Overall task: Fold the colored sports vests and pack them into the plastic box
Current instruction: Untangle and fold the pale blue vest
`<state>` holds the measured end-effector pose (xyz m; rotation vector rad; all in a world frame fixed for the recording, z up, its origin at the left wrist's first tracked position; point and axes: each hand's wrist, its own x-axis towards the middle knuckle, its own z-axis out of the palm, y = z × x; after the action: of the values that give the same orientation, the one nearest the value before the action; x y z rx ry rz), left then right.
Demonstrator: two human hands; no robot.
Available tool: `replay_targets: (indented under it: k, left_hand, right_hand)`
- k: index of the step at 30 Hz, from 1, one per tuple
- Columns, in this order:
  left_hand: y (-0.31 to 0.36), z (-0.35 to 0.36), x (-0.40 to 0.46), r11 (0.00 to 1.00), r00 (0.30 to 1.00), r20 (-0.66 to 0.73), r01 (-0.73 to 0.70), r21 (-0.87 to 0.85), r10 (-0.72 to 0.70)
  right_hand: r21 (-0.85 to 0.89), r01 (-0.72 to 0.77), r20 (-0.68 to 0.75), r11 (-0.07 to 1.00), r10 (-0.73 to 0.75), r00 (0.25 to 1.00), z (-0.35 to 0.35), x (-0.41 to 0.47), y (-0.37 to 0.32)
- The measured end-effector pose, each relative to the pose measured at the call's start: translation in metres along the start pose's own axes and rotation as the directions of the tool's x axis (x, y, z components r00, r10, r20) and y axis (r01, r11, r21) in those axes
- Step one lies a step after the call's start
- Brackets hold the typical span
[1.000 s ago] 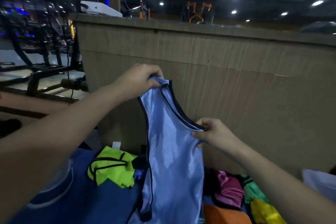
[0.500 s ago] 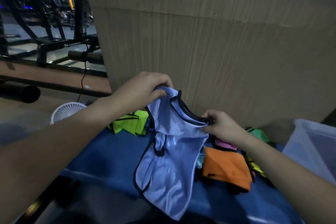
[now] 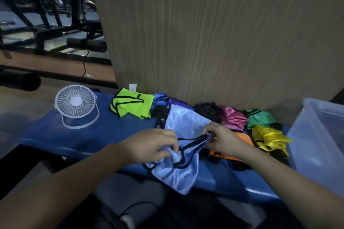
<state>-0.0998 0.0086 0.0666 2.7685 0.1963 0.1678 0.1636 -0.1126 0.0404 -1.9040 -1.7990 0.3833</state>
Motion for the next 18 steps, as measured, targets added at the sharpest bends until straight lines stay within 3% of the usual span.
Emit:
replay_targets:
  k: [3, 6, 9, 11, 13, 16, 18]
  left_hand:
    - [-0.001, 0.018, -0.004, 0.999, 0.993, 0.120, -0.009, -0.033, 0.013]
    - [-0.008, 0.034, -0.005, 0.997, 0.978, 0.208, -0.007, -0.075, 0.023]
    - [-0.016, 0.044, -0.005, 0.999, 0.951, 0.308, 0.017, -0.046, -0.002]
    - [-0.020, 0.044, -0.004, 0.994, 0.936, 0.350, 0.061, -0.088, -0.027]
    - [-0.024, 0.040, 0.001, 0.966, 0.929, 0.368, 0.120, -0.228, -0.028]
    - [-0.041, 0.031, 0.024, 0.918, 0.953, 0.299, 0.167, -0.360, -0.056]
    - [-0.059, 0.027, 0.049, 0.932, 0.990, 0.064, 0.137, -0.337, -0.122]
  right_hand:
    - [-0.087, 0.089, 0.031, 0.992, -0.087, 0.996, 0.005, -0.004, 0.007]
    - [-0.135, 0.055, 0.132, 0.989, -0.037, 0.990, 0.001, -0.007, 0.014]
    - [-0.050, 0.023, 0.191, 0.998, -0.014, 0.982, -0.008, -0.005, 0.015]
    - [0.120, -0.025, 0.127, 0.992, 0.010, 0.992, -0.013, 0.000, 0.015]
    - [0.201, -0.083, -0.024, 0.976, 0.090, 0.996, -0.015, 0.011, 0.021]
    - [0.111, -0.216, -0.142, 0.970, 0.230, 0.963, -0.015, 0.032, 0.043]
    - [0.086, -0.314, -0.125, 0.945, 0.323, 0.938, -0.013, 0.044, 0.058]
